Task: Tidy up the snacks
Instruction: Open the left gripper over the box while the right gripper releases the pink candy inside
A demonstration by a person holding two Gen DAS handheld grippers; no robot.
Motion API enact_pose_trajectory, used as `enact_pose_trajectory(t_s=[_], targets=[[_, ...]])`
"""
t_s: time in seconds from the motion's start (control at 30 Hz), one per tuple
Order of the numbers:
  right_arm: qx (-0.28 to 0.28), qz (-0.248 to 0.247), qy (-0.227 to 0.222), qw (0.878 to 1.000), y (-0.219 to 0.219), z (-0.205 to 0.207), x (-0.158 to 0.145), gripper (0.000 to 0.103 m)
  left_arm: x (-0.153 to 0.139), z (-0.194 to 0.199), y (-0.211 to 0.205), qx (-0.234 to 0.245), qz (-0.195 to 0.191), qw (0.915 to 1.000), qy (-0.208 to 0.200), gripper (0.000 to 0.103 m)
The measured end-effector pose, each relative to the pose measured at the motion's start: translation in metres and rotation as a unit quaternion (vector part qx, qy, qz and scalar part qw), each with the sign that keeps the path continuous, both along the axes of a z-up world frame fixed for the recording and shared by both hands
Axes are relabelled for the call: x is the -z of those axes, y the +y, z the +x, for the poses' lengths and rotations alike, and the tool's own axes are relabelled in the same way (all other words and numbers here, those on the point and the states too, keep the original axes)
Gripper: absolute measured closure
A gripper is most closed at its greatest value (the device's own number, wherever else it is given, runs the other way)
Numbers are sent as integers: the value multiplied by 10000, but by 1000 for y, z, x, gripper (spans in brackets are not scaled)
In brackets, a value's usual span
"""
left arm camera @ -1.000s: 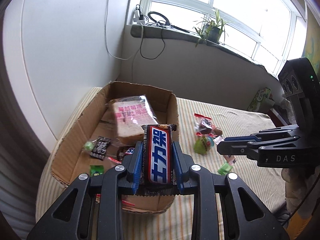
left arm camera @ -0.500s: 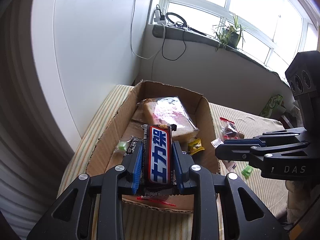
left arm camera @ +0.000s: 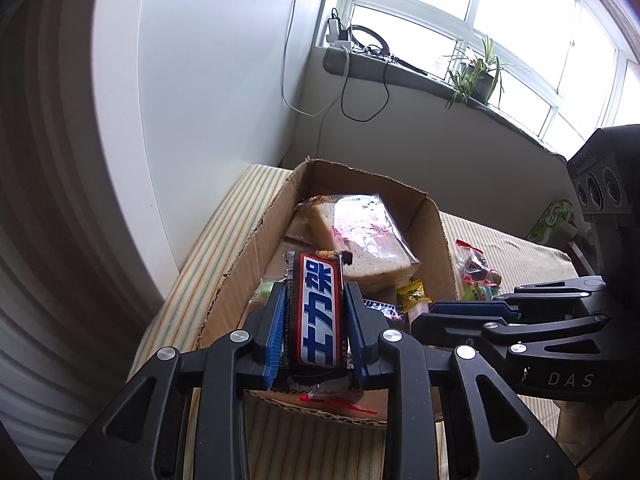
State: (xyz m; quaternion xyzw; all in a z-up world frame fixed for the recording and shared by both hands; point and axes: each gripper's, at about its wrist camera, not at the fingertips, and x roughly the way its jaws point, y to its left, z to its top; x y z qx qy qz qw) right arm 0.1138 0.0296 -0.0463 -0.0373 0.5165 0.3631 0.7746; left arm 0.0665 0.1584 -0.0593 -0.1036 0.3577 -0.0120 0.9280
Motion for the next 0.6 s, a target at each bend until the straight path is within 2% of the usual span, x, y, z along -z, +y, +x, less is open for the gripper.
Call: enact_pose_trajectory(t_s=[0.07, 0.1, 0.13, 0.4, 0.6], targets=[[38, 18, -4, 10000, -3, 2, 0, 69, -1, 0, 0, -37, 35, 10000, -6, 66], [82, 39, -18, 10000, -4, 2, -1, 65, -2, 0, 0, -66, 30, 10000, -29, 54], [121, 66, -29, 9999, -7, 3, -2, 59, -4, -1, 0, -79, 19, 10000, -56, 49], [215, 116, -64, 9997, -23, 5, -8, 57, -6, -4, -5, -93, 46, 9999, -102, 49], [359, 123, -136, 9992, -53, 7, -12, 57, -11, -9, -12, -67, -3, 9998, -164, 49]])
